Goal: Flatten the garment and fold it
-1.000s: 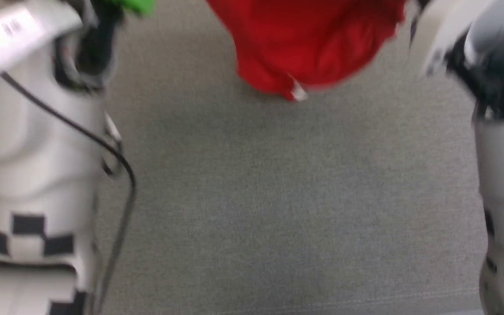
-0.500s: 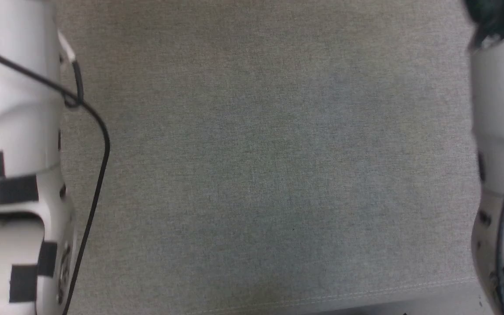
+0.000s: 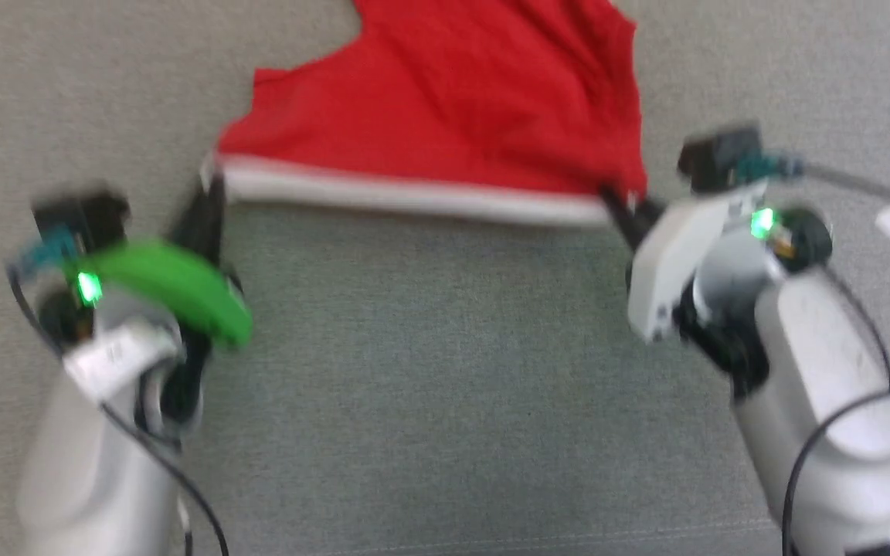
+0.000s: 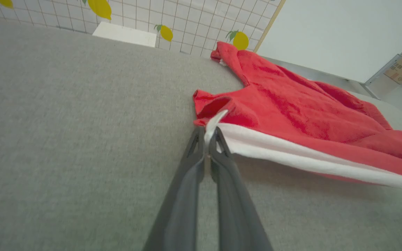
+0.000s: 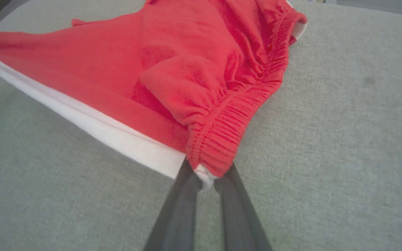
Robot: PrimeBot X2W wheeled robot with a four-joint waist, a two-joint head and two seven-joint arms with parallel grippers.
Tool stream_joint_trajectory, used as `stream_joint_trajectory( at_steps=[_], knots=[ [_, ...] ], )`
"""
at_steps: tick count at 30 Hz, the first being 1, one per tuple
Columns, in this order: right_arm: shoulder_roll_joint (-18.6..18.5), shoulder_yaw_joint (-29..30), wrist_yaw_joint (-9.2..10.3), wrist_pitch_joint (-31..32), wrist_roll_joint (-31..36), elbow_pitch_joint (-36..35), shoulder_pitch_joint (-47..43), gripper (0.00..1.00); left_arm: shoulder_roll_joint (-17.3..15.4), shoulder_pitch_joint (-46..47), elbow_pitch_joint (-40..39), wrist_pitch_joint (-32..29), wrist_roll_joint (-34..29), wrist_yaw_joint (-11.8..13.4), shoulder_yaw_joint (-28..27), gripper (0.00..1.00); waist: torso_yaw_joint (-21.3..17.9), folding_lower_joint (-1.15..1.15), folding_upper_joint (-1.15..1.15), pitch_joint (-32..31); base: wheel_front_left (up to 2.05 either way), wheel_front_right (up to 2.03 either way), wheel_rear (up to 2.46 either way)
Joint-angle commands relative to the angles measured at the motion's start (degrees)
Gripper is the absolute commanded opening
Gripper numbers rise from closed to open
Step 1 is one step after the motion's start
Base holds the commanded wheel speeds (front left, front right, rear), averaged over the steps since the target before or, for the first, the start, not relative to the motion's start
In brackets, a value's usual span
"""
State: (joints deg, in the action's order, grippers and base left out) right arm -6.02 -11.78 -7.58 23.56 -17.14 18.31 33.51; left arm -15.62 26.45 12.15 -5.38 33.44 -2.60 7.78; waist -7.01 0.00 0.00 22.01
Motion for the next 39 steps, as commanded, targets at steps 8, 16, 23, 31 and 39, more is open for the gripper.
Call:
stream_joint_trajectory(
  at_steps=[8,16,23,31,39],
  knots=[
    [-0.36,4.54,0.09,6.44,0.42,-11.54,-18.88,0.00,0.76,-20.84,-9.39,-9.74,5.40,4.60,0.38,0.00,4.92,0.00,0.00,-8.85,0.00,0.00,0.00],
    [1.15,10.05,0.09,15.98,3.92,-23.83,-34.76,0.00,-0.53,-33.37,-17.95,-19.24,8.37,7.03,3.10,0.00,6.55,0.00,0.00,-11.78,0.00,0.00,0.00],
    [2.55,12.10,0.09,17.75,3.88,-30.91,-40.89,0.00,-0.27,-33.68,-23.96,-16.18,6.70,6.13,3.83,0.00,5.73,0.00,0.00,-11.53,0.00,0.00,0.00],
    [3.09,9.34,0.09,12.86,3.14,-31.44,-35.37,0.00,1.78,-20.33,-20.66,-6.06,-0.51,3.42,5.39,0.00,2.34,0.00,0.00,-8.32,0.00,0.00,0.00],
    [3.12,7.43,0.09,9.78,1.46,-28.76,-25.34,0.00,3.29,-1.12,-8.76,-2.42,-7.36,2.71,7.76,0.00,-1.27,0.00,0.00,-3.30,0.00,0.00,0.00]
  ],
)
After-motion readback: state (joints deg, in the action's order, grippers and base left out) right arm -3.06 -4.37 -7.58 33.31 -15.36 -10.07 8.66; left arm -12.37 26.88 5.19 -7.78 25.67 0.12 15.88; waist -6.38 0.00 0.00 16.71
